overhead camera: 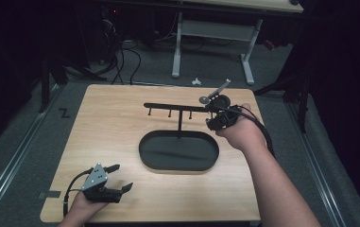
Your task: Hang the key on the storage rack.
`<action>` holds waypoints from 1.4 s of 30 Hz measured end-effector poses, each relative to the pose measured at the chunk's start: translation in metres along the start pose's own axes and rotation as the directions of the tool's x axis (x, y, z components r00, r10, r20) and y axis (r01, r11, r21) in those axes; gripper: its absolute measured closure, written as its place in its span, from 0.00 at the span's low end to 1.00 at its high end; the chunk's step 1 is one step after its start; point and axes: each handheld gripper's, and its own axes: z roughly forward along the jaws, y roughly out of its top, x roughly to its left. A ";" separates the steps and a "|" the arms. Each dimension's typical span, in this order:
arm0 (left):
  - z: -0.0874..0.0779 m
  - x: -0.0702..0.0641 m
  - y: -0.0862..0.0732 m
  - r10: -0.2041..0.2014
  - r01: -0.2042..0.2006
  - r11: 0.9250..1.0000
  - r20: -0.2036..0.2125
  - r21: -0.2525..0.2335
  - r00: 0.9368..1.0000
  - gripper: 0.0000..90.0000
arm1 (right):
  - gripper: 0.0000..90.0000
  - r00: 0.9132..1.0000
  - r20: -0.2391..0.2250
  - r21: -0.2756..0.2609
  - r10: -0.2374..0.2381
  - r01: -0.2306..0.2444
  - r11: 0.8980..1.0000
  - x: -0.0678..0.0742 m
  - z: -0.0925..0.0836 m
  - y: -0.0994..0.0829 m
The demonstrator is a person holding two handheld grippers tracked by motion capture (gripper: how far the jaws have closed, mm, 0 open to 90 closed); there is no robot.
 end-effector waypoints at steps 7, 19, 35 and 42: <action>0.000 0.000 0.000 0.001 -0.001 1.000 0.002 0.002 1.000 0.17 | 0.76 1.000 -0.006 0.001 -0.004 0.004 1.000 0.001 0.002 0.000; -0.001 -0.001 0.000 0.002 -0.002 1.000 0.002 0.002 1.000 0.17 | 0.77 1.000 -0.016 -0.005 0.000 0.000 1.000 0.002 0.000 0.000; 0.000 -0.001 0.000 0.006 -0.006 1.000 0.002 0.004 1.000 0.17 | 0.76 1.000 -0.023 -0.008 0.008 -0.008 1.000 0.000 0.002 -0.012; 0.001 -0.001 0.000 0.007 -0.007 1.000 0.002 0.005 1.000 0.17 | 0.72 0.999 -0.029 0.003 0.020 -0.020 1.000 0.002 0.012 -0.030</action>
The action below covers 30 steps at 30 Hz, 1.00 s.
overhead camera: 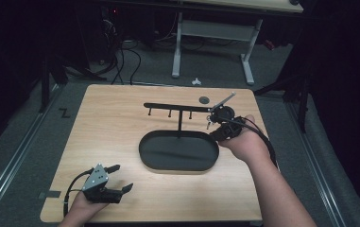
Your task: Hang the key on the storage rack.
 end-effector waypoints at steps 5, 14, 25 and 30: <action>0.000 0.000 0.000 -0.002 0.002 1.000 -0.002 0.001 1.000 0.17 | 0.68 1.000 -0.001 -0.002 0.009 -0.009 1.000 0.003 0.010 -0.018; 0.000 0.000 0.000 -0.004 0.004 1.000 -0.001 -0.002 1.000 0.15 | 0.61 0.999 0.011 -0.087 0.052 -0.051 0.995 0.011 0.035 -0.066; 0.002 -0.002 0.000 0.003 -0.002 1.000 -0.009 0.008 1.000 0.14 | 0.48 0.982 0.002 -0.169 0.190 -0.187 0.968 0.004 0.086 -0.139; 0.002 -0.003 0.000 0.011 -0.011 1.000 -0.011 0.012 1.000 0.14 | 0.43 0.974 -0.002 -0.237 0.227 -0.221 0.946 0.007 0.101 -0.168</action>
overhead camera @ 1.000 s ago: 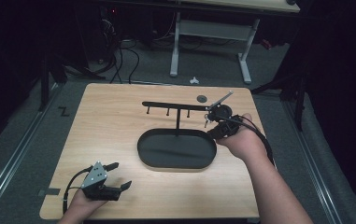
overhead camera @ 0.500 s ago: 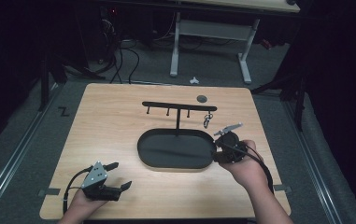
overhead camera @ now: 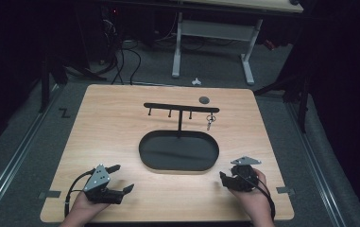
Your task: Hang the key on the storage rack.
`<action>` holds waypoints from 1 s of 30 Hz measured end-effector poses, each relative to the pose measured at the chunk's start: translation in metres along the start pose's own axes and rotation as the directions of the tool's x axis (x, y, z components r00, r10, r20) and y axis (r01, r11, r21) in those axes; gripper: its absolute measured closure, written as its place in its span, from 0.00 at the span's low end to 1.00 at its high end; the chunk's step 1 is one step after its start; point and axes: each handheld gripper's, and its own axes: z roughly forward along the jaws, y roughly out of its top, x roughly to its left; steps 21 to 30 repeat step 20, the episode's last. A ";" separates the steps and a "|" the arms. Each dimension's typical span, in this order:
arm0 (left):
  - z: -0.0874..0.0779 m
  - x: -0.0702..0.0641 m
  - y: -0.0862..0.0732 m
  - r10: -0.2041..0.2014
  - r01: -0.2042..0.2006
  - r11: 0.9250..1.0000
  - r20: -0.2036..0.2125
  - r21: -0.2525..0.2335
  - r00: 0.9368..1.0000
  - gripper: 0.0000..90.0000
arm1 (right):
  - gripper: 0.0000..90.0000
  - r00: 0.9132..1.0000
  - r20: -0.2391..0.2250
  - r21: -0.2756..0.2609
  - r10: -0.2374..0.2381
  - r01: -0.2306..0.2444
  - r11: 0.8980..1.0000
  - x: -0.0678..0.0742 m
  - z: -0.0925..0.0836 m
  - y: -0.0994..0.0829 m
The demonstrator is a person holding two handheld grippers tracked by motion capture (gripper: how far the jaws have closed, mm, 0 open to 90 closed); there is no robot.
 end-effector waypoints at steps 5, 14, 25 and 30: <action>0.000 0.000 0.001 0.003 -0.003 1.000 -0.001 -0.005 1.000 0.13 | 0.36 1.000 0.024 -0.117 0.005 -0.002 0.993 0.007 0.004 -0.026; 0.001 0.001 0.002 -0.010 0.010 1.000 -0.010 -0.001 1.000 0.10 | 0.35 0.998 0.055 -0.173 0.040 -0.030 0.985 0.015 0.007 -0.042; 0.001 -0.001 0.001 0.006 -0.006 1.000 -0.011 -0.001 1.000 0.09 | 0.32 0.997 0.053 -0.193 0.057 -0.046 0.980 0.008 0.006 -0.045; 0.001 -0.001 0.001 0.006 -0.006 1.000 -0.011 -0.001 1.000 0.09 | 0.32 0.997 0.053 -0.193 0.057 -0.046 0.980 0.008 0.006 -0.045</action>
